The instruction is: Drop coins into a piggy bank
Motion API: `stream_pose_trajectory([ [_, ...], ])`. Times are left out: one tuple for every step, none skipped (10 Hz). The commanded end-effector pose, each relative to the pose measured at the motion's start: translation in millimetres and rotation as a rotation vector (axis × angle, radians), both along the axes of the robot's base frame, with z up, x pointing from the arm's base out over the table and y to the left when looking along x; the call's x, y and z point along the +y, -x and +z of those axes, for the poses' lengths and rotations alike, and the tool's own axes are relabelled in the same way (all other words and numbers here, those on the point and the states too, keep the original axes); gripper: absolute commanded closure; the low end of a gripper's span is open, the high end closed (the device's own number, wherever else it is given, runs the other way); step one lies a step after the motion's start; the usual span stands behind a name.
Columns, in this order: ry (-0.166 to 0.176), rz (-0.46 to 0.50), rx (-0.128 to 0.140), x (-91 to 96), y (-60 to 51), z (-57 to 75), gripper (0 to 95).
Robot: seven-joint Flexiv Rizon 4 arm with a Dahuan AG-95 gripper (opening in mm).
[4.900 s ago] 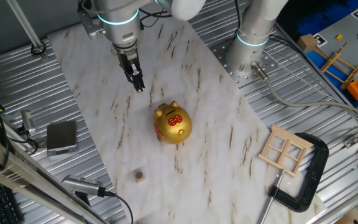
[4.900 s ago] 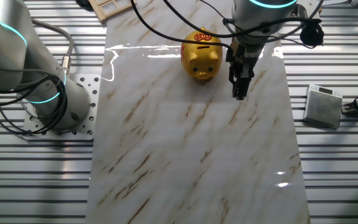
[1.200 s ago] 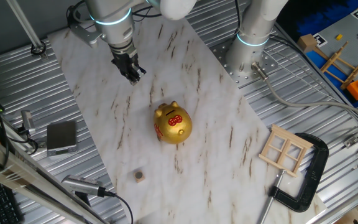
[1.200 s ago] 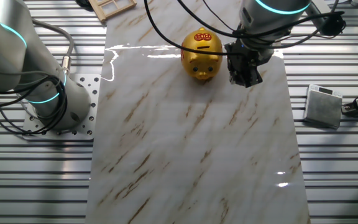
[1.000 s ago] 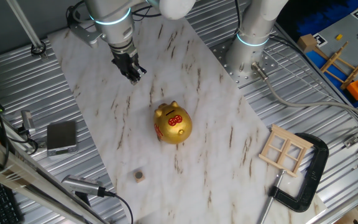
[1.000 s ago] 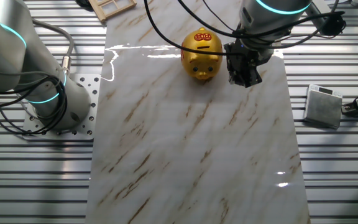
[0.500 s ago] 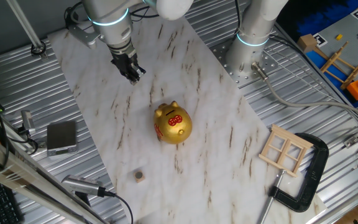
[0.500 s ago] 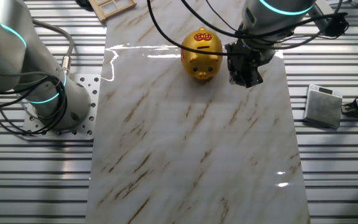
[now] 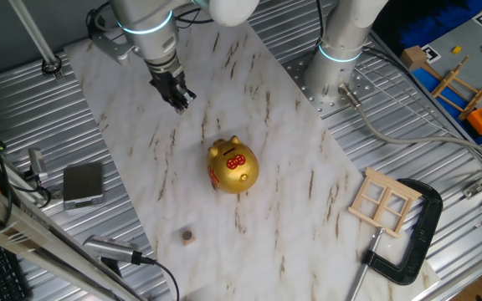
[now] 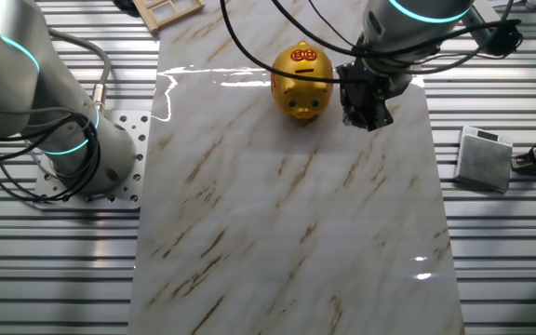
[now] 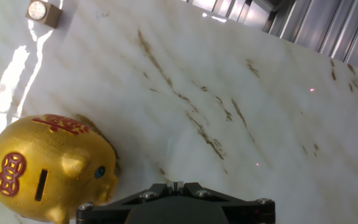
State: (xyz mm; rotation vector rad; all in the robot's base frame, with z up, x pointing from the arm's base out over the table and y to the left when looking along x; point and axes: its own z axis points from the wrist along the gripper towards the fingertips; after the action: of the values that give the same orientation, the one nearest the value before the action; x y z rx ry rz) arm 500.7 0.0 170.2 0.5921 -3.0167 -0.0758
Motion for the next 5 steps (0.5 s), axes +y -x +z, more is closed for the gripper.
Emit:
stream_pose_trajectory([
  [0.005, -0.026, 0.009, 1.6, -1.4, 3.4, 95.0],
  [0.000, -0.034, 0.011, 7.0, -7.4, 4.8, 95.0],
  [-0.006, -0.043, 0.012, 11.6, -13.4, 3.3, 95.0],
  [-0.018, -0.051, 0.012, 17.6, -19.4, 0.9, 95.0],
  [-0.036, -0.063, 0.010, 29.8, -29.4, -4.9, 95.0],
])
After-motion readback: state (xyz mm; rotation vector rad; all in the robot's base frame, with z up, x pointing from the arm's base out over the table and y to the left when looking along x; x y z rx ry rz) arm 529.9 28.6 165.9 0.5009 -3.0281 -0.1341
